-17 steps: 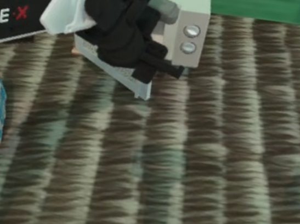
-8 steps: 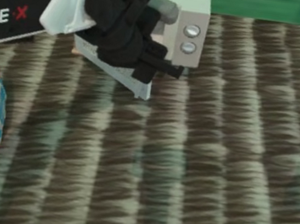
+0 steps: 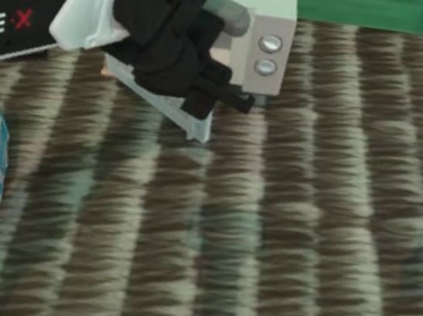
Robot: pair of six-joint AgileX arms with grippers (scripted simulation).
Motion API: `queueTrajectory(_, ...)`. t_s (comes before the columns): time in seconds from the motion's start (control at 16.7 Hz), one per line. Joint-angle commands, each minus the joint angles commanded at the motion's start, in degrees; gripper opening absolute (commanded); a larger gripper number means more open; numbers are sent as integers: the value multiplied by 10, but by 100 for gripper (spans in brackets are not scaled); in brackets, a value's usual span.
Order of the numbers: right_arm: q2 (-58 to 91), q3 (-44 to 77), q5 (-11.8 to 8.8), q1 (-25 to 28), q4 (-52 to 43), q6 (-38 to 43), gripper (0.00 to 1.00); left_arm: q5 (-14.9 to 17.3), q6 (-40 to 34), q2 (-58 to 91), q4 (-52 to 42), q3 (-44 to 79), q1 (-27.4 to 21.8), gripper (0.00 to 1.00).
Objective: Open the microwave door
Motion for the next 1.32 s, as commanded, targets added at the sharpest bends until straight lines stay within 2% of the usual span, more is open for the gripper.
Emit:
queueTrajectory(0.3,0,0,0,0,0,0,100,28,58,-29,7,-37,22,0)
queueTrajectory(1.32,0,0,0,0,0,0,100,29,60,-30,7,-38,23,0)
